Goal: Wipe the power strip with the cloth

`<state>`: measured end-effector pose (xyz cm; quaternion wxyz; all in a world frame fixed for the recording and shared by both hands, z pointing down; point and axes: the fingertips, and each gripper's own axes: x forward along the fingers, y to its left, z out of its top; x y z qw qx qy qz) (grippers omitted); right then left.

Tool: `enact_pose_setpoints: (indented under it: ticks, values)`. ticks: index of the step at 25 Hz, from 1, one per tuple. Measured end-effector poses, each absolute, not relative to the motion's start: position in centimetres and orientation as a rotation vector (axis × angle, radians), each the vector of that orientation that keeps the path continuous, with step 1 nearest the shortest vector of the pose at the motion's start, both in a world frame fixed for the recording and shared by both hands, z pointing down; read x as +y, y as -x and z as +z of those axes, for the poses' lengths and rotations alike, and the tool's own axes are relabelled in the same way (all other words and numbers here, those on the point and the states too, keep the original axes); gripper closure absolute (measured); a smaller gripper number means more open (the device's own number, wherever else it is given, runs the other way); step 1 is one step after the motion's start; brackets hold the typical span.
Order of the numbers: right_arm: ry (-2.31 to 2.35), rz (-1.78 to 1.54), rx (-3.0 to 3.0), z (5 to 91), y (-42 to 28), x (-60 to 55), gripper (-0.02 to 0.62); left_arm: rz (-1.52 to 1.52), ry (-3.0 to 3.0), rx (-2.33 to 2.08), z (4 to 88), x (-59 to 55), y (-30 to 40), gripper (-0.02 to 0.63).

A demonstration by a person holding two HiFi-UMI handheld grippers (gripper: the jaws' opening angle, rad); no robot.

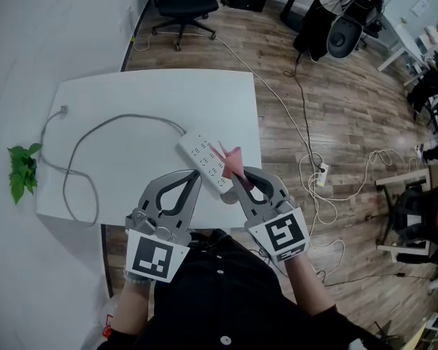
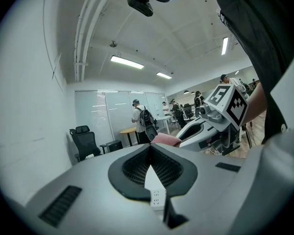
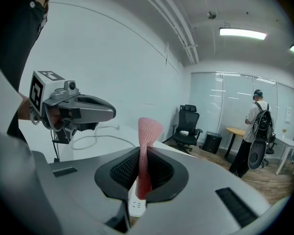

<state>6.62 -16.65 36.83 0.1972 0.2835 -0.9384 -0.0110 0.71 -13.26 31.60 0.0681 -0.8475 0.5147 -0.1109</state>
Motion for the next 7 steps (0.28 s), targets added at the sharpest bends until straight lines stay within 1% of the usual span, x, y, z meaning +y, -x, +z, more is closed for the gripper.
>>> enact_pose_setpoints:
  ticks: [7]
  values:
    - [-0.777, -0.026, -2.61, 36.82, -6.4, -16.76, 0.546, -0.341, 2.553, 1.544, 31.47, -13.59, -0.72, 0.592]
